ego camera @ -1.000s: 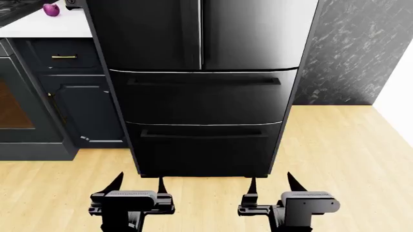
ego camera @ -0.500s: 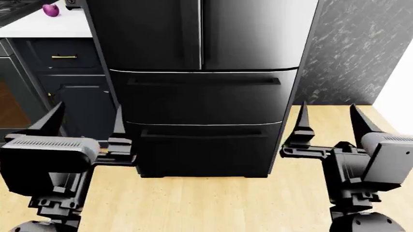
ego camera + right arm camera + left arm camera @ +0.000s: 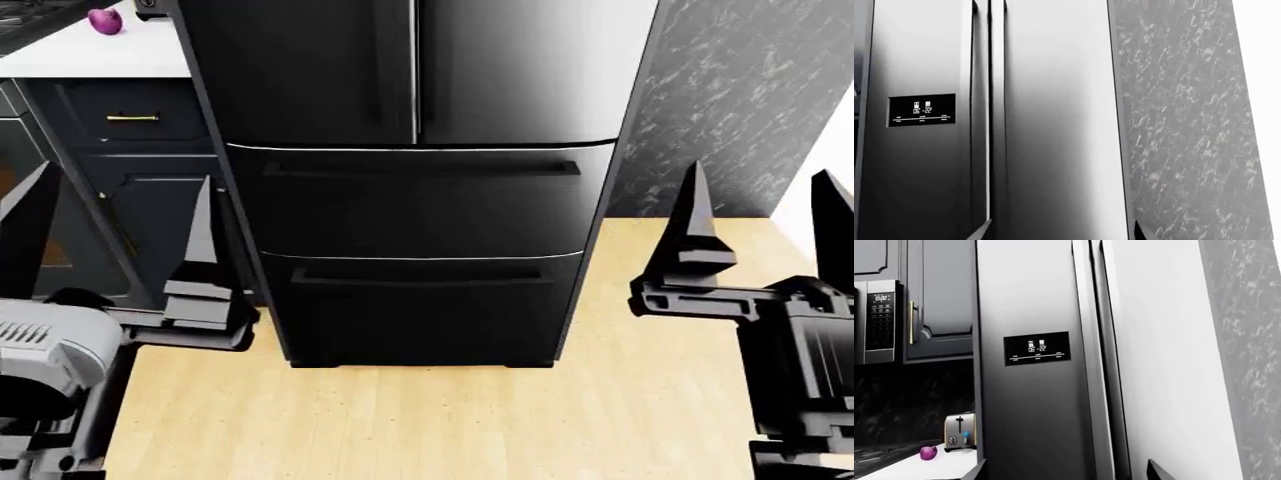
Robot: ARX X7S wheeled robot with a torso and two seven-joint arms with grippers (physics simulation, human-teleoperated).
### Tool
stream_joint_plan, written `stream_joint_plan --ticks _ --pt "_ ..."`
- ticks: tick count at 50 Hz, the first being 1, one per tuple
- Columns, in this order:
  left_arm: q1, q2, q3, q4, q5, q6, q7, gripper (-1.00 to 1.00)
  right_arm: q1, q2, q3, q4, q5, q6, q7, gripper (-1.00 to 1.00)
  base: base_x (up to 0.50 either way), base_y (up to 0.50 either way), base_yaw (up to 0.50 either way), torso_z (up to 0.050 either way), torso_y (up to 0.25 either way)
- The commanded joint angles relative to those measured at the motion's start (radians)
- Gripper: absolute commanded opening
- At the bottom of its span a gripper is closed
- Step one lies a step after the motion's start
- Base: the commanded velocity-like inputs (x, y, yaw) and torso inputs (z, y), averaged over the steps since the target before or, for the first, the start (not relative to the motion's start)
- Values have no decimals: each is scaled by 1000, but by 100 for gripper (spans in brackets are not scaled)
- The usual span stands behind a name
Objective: Open the fridge doors
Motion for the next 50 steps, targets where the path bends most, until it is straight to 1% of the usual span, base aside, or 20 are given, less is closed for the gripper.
stream_joint_plan --ticks 1,16,18,19,27,50 --pt "9 -130 69 3 -75 110 -123 100 -5 -3 30 -11 53 1 4 100 0 0 0 0 0" --pt "6 -130 101 -27 -46 143 -116 100 -8 -4 48 4 102 11 20 100 0 0 0 0 0" --pt "3 -134 113 -27 -18 160 -94 100 -6 -3 56 0 117 19 25 100 0 0 0 0 0" --pt "9 -131 113 -29 -11 180 -81 100 -5 -1 55 1 119 20 25 100 0 0 0 50 0" --pt "2 -129 112 -43 -29 175 -96 100 -4 6 38 13 119 12 26 100 0 0 0 50 0" --pt "41 -139 83 -36 -62 210 -120 100 -8 20 32 21 147 6 43 100 0 0 0 50 0"
